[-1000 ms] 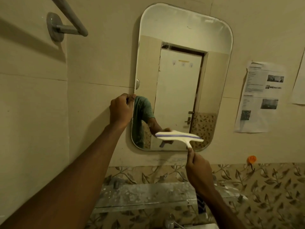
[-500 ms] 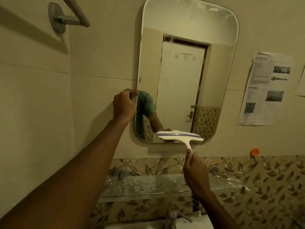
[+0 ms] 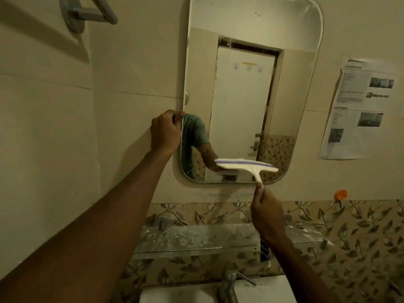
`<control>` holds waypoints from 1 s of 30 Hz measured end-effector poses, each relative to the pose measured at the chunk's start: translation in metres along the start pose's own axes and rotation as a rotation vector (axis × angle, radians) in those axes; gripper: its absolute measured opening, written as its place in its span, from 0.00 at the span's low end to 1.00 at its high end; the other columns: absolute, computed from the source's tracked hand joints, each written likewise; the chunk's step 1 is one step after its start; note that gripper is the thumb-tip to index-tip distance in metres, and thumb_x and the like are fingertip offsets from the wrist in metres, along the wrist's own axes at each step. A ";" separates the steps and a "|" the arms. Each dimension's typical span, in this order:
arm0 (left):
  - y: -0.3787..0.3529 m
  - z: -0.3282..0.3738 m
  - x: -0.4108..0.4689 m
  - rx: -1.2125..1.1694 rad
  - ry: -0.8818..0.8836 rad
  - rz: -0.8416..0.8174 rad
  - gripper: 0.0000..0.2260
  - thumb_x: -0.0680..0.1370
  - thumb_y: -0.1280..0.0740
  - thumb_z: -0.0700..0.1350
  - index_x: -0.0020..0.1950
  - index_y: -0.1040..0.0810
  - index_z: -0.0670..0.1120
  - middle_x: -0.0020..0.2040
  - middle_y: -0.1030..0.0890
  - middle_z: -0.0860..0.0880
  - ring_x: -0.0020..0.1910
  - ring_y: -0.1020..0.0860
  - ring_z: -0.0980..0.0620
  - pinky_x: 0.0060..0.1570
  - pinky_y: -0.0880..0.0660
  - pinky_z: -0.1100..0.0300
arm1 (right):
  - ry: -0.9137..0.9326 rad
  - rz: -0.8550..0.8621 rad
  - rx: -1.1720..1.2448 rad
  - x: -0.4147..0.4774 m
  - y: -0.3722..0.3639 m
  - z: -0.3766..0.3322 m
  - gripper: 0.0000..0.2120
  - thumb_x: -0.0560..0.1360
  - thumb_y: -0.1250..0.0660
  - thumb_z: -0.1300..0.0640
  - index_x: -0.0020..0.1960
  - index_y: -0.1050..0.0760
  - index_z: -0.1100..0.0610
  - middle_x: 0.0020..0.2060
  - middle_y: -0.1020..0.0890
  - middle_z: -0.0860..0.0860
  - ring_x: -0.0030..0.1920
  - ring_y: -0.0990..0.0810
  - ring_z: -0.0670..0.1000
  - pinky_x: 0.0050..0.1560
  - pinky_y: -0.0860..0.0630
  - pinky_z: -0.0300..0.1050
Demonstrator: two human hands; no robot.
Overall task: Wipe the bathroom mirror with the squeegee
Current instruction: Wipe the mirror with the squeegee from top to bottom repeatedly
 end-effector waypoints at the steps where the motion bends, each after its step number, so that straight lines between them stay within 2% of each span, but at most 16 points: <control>1: 0.000 0.000 0.000 -0.001 -0.002 0.000 0.17 0.81 0.40 0.52 0.50 0.20 0.39 0.43 0.17 0.40 0.42 0.19 0.43 0.40 0.25 0.56 | -0.015 -0.005 -0.029 -0.008 -0.005 0.007 0.18 0.82 0.51 0.49 0.35 0.34 0.48 0.23 0.28 0.48 0.20 0.30 0.44 0.18 0.37 0.35; 4: 0.001 0.001 0.000 0.000 -0.006 -0.001 0.17 0.81 0.40 0.52 0.50 0.20 0.39 0.43 0.17 0.39 0.42 0.19 0.42 0.40 0.26 0.57 | -0.015 0.024 -0.075 -0.019 -0.011 0.015 0.18 0.82 0.50 0.50 0.34 0.35 0.47 0.22 0.29 0.46 0.21 0.29 0.44 0.19 0.39 0.34; 7: 0.001 0.001 0.000 -0.002 -0.001 -0.011 0.18 0.81 0.40 0.52 0.49 0.20 0.39 0.42 0.17 0.39 0.41 0.19 0.42 0.40 0.25 0.54 | -0.013 0.041 -0.050 -0.024 -0.013 0.016 0.19 0.82 0.49 0.52 0.33 0.34 0.48 0.22 0.30 0.45 0.24 0.27 0.41 0.21 0.35 0.33; 10: 0.002 0.001 0.000 0.002 0.003 -0.018 0.18 0.81 0.40 0.53 0.48 0.20 0.39 0.41 0.17 0.39 0.41 0.19 0.42 0.40 0.25 0.54 | -0.065 -0.006 -0.036 -0.032 -0.018 0.024 0.21 0.82 0.51 0.49 0.34 0.31 0.51 0.22 0.29 0.47 0.21 0.30 0.44 0.19 0.39 0.34; 12: 0.002 0.001 0.000 0.002 0.004 -0.018 0.18 0.81 0.40 0.53 0.48 0.20 0.39 0.41 0.17 0.39 0.40 0.19 0.41 0.39 0.26 0.55 | -0.076 -0.034 -0.038 -0.037 -0.018 0.027 0.21 0.82 0.51 0.48 0.34 0.31 0.52 0.23 0.28 0.48 0.21 0.32 0.45 0.21 0.38 0.39; 14: 0.003 0.001 0.000 -0.004 0.008 -0.027 0.18 0.81 0.40 0.53 0.48 0.20 0.39 0.41 0.17 0.39 0.41 0.19 0.41 0.40 0.23 0.52 | -0.070 -0.062 -0.059 -0.039 -0.016 0.027 0.21 0.82 0.51 0.48 0.35 0.31 0.53 0.24 0.28 0.48 0.22 0.32 0.45 0.22 0.38 0.40; 16: 0.004 0.001 0.001 -0.014 0.019 -0.046 0.18 0.81 0.39 0.53 0.48 0.19 0.40 0.41 0.16 0.39 0.40 0.19 0.41 0.43 0.20 0.47 | -0.058 -0.073 -0.073 -0.039 -0.010 0.023 0.20 0.82 0.51 0.48 0.35 0.31 0.52 0.24 0.28 0.48 0.22 0.32 0.45 0.22 0.37 0.39; 19: 0.006 -0.002 0.007 -0.113 0.077 -0.123 0.16 0.79 0.37 0.53 0.47 0.19 0.40 0.38 0.17 0.41 0.36 0.18 0.43 0.42 0.18 0.46 | -0.044 -0.024 -0.032 -0.025 0.008 0.008 0.19 0.82 0.50 0.49 0.34 0.32 0.51 0.23 0.29 0.48 0.21 0.33 0.44 0.19 0.38 0.35; 22: 0.012 0.005 0.016 -0.137 0.098 -0.115 0.20 0.80 0.40 0.55 0.43 0.20 0.39 0.36 0.18 0.40 0.34 0.18 0.43 0.40 0.18 0.45 | 0.018 0.032 0.016 0.015 0.032 -0.023 0.19 0.82 0.49 0.51 0.35 0.31 0.52 0.24 0.29 0.50 0.20 0.34 0.43 0.18 0.37 0.34; 24: 0.017 0.017 0.027 -0.142 0.105 -0.051 0.22 0.81 0.43 0.56 0.43 0.21 0.39 0.37 0.18 0.40 0.37 0.19 0.41 0.42 0.20 0.45 | 0.040 0.053 0.046 0.051 0.048 -0.050 0.21 0.82 0.50 0.49 0.37 0.29 0.55 0.26 0.26 0.54 0.24 0.30 0.49 0.23 0.31 0.44; 26: 0.020 0.031 0.042 -0.174 0.104 0.006 0.21 0.82 0.43 0.55 0.42 0.21 0.40 0.37 0.18 0.43 0.37 0.20 0.44 0.41 0.20 0.49 | 0.070 0.069 0.078 0.086 0.060 -0.078 0.22 0.83 0.51 0.49 0.36 0.29 0.56 0.28 0.25 0.55 0.26 0.28 0.52 0.28 0.28 0.48; 28: 0.024 0.049 0.057 -0.190 0.081 0.057 0.18 0.82 0.42 0.54 0.38 0.25 0.44 0.32 0.23 0.50 0.32 0.24 0.52 0.34 0.25 0.58 | 0.114 0.076 0.086 0.116 0.067 -0.106 0.23 0.83 0.51 0.49 0.35 0.29 0.56 0.27 0.26 0.54 0.27 0.28 0.52 0.29 0.28 0.48; 30: 0.028 0.064 0.072 -0.240 0.085 0.089 0.17 0.82 0.42 0.53 0.39 0.25 0.46 0.32 0.24 0.52 0.33 0.24 0.53 0.34 0.27 0.60 | 0.146 0.085 0.099 0.143 0.071 -0.135 0.23 0.83 0.51 0.48 0.35 0.29 0.56 0.28 0.27 0.53 0.27 0.28 0.52 0.30 0.27 0.48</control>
Point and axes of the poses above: each hand's wrist, its own x-axis towards the middle knuckle, its own y-axis out of the back of the hand, z = x × y, the point moved 4 cm from there along x, towards the middle knuckle
